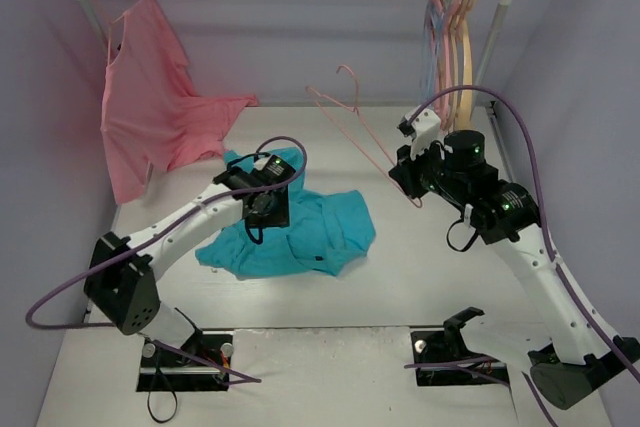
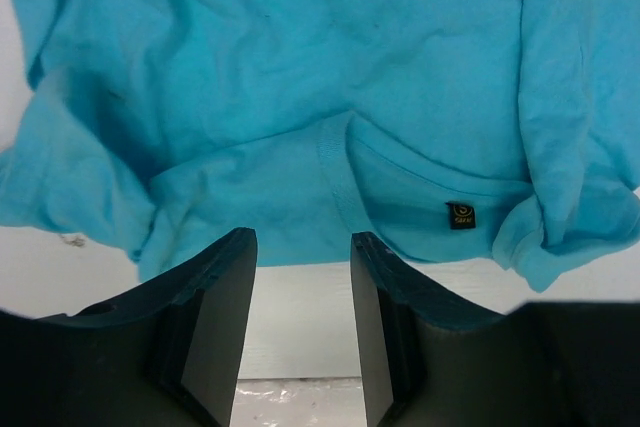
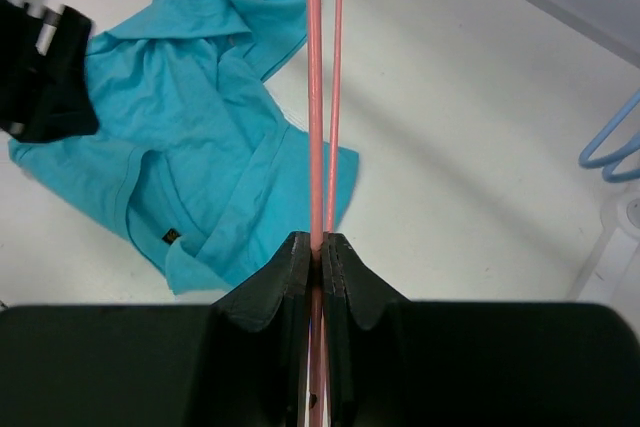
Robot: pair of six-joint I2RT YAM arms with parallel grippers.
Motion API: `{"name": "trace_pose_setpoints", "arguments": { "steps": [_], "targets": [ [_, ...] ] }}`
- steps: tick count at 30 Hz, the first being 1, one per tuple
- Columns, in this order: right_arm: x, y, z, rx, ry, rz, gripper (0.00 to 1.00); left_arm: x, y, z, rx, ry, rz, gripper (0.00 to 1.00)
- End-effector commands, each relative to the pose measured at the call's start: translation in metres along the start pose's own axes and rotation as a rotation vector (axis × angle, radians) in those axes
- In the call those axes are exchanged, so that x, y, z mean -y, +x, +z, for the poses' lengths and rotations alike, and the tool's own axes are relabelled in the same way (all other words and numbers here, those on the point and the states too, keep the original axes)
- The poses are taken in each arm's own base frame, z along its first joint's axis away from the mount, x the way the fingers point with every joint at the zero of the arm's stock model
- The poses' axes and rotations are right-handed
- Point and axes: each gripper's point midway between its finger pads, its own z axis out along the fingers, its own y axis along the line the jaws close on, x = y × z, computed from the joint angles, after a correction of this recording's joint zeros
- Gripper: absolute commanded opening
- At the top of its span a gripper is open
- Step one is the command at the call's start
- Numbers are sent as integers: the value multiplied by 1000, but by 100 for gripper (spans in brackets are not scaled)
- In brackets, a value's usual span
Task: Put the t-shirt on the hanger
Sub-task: Pick up the hanger from the clothesline, then place the T-shirt on the hanger.
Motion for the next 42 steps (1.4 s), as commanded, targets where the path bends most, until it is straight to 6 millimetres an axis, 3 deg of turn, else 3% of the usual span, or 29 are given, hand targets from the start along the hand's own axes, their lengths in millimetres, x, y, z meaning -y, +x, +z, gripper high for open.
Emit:
{"name": "trace_pose_setpoints", "arguments": {
  "steps": [1, 5, 10, 20, 30, 32, 37, 42],
  "targets": [
    [-11, -9, -13, 56, -48, -35, 0, 21, -9, 3, 56, -32, -17, 42],
    [-14, 0, -24, 58, -49, -27, 0, 32, 7, 29, -3, -73, -20, 41],
    [-15, 15, -32, 35, -44, -22, 0, 40, 13, 47, -16, -120, 6, 41],
    [-16, 27, -43, 35, -33, -16, 0, 27, 18, 76, 0, -236, -4, 37],
    [-16, 26, -42, 37, -32, -17, 0, 24, 28, 84, -35, -241, 0, 13],
    [-17, 26, -41, 33, -36, -17, 0, 23, 27, 82, -32, -237, 13, 2],
    [-20, 27, -41, 29, -56, -15, 0, 12, -3, 70, 29, -201, 100, 0],
    [-28, 34, -38, -2, -105, 2, 0, -7, -56, 60, 128, -101, 128, 0]
  ]
}}
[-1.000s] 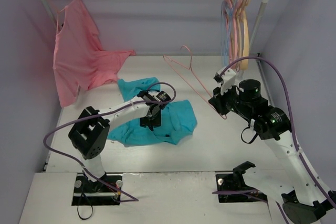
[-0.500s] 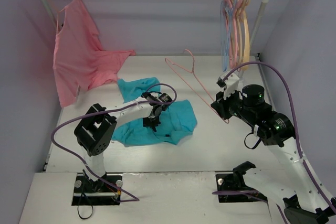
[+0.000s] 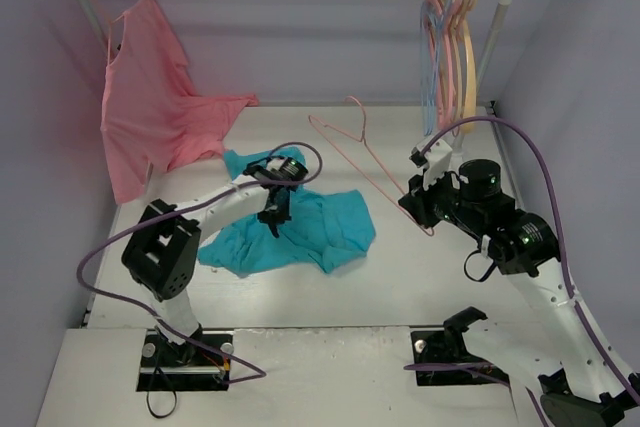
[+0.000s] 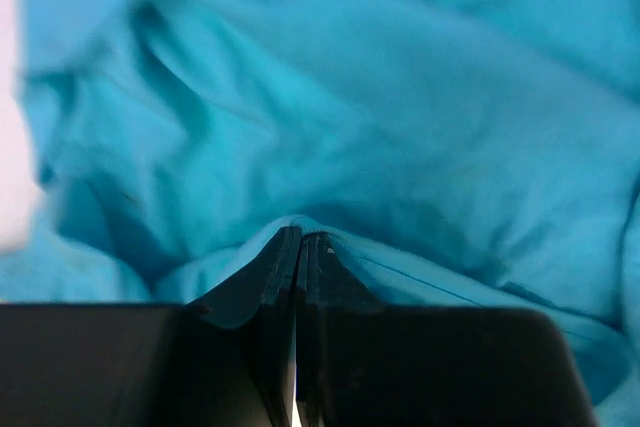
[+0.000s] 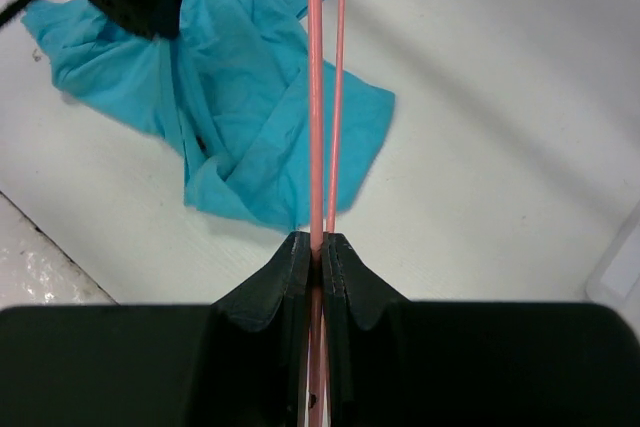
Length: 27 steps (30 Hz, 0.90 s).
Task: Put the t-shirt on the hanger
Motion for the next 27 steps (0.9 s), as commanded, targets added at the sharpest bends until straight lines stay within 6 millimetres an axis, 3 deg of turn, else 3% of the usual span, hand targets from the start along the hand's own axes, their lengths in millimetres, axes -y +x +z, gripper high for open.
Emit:
{"name": "trace_pose_setpoints", "arguments": {
  "steps": [1, 9, 12, 18, 27],
  "targets": [
    [-12, -9, 6, 23, -71, 2, 0, -33, -73, -27, 200, 92, 15, 0],
    [-44, 0, 12, -4, -258, 41, 0, -64, -151, -58, 352, 186, 114, 0],
    [-60, -1, 14, -4, -350, 59, 0, -63, -162, -74, 374, 218, 126, 0],
    [-76, 4, 22, -42, -444, 81, 0, -67, -164, -97, 392, 228, 128, 0],
    [-77, 12, 39, -52, -432, 91, 0, -64, -156, -123, 399, 296, 128, 0]
  ]
}}
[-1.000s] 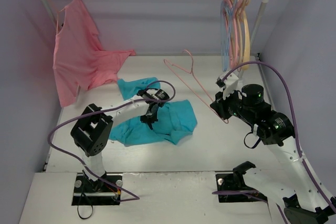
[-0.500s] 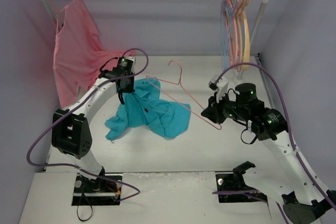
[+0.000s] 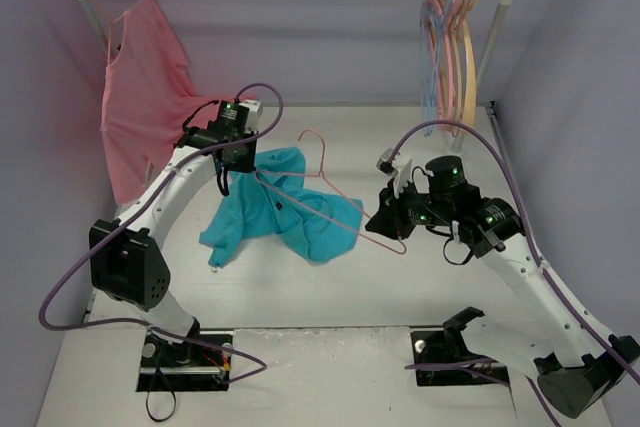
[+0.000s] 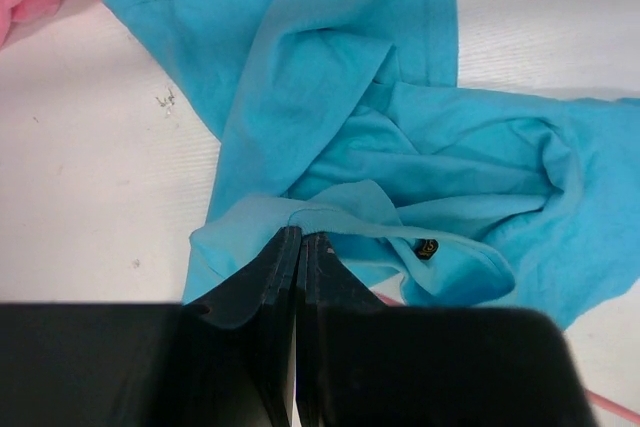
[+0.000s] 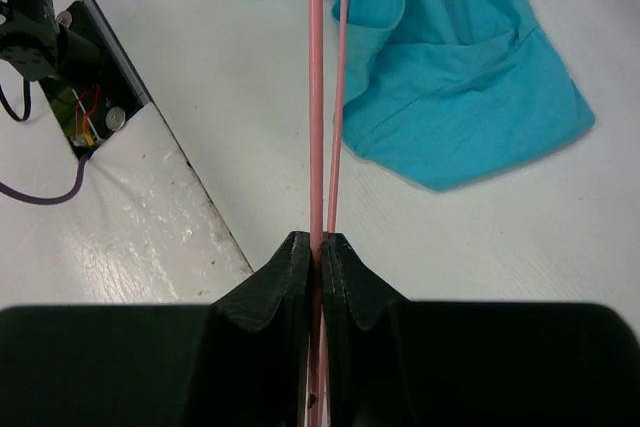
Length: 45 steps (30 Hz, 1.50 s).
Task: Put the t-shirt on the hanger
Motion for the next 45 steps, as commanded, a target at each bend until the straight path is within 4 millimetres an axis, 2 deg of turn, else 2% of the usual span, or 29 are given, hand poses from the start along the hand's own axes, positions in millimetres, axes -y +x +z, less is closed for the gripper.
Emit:
{"name": "trace_pose_setpoints", "arguments": {
  "steps": [1, 10, 13, 22, 30, 36, 45],
  "targets": [
    [-6, -21, 9, 74, -38, -35, 0, 8, -32, -46, 132, 60, 4, 0],
    [-2, -13, 22, 46, 2, -46, 0, 13, -24, -65, 122, 105, 41, 0],
    [-3, -17, 20, 53, 13, -62, 0, 4, -17, -67, 104, 65, 60, 0],
    [-7, -24, 13, 67, 15, -75, 0, -22, -7, -48, 52, -85, 86, 0],
    [-10, -24, 12, 67, 11, -77, 0, -36, -15, -42, 81, -180, 48, 0],
    [-13, -29, 11, 82, 7, -80, 0, -31, -17, -36, 96, -177, 28, 0],
    [-13, -36, 8, 100, 14, -92, 0, -22, -9, -25, 68, -160, 48, 0]
  ]
}}
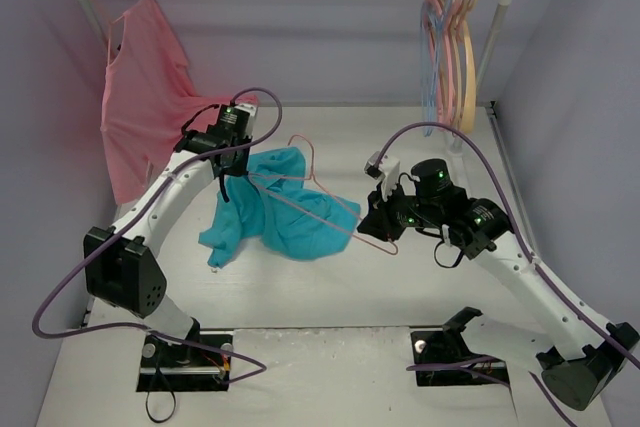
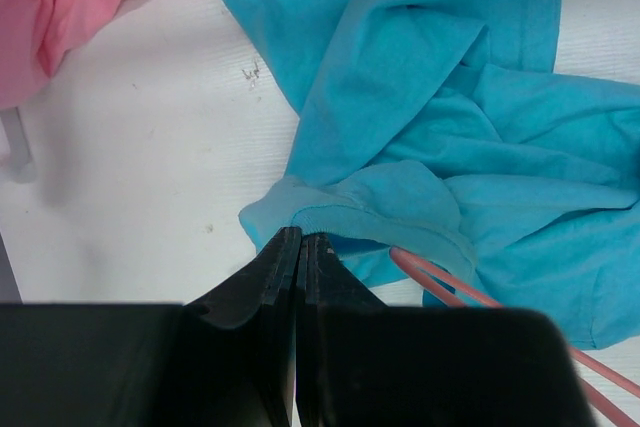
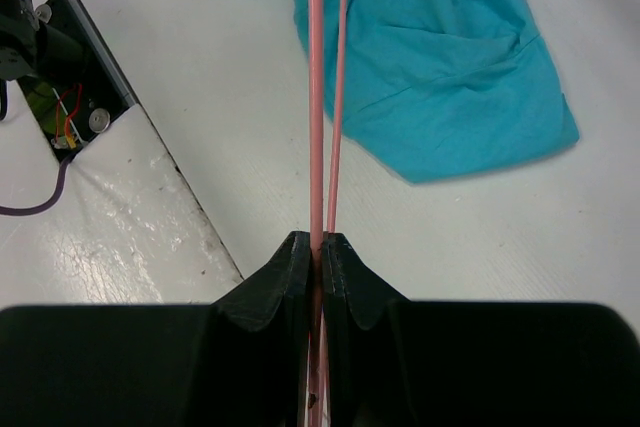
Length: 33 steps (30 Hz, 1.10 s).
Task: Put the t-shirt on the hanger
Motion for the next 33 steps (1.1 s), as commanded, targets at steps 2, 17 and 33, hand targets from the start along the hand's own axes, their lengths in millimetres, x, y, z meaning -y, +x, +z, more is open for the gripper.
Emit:
{"name": "trace_pose_setpoints", "arguments": {
  "steps": [2, 17, 33],
  "targets": [
    [-6, -38, -11, 122, 2, -64, 0, 4, -15, -3, 55, -3, -11, 0],
    [5, -23, 9, 95, 4, -81, 0, 36, -25, -23, 105, 162, 41, 0],
    [-11, -20, 14, 155, -103, -108, 0, 38, -39, -49, 197, 231, 146, 0]
  ]
}}
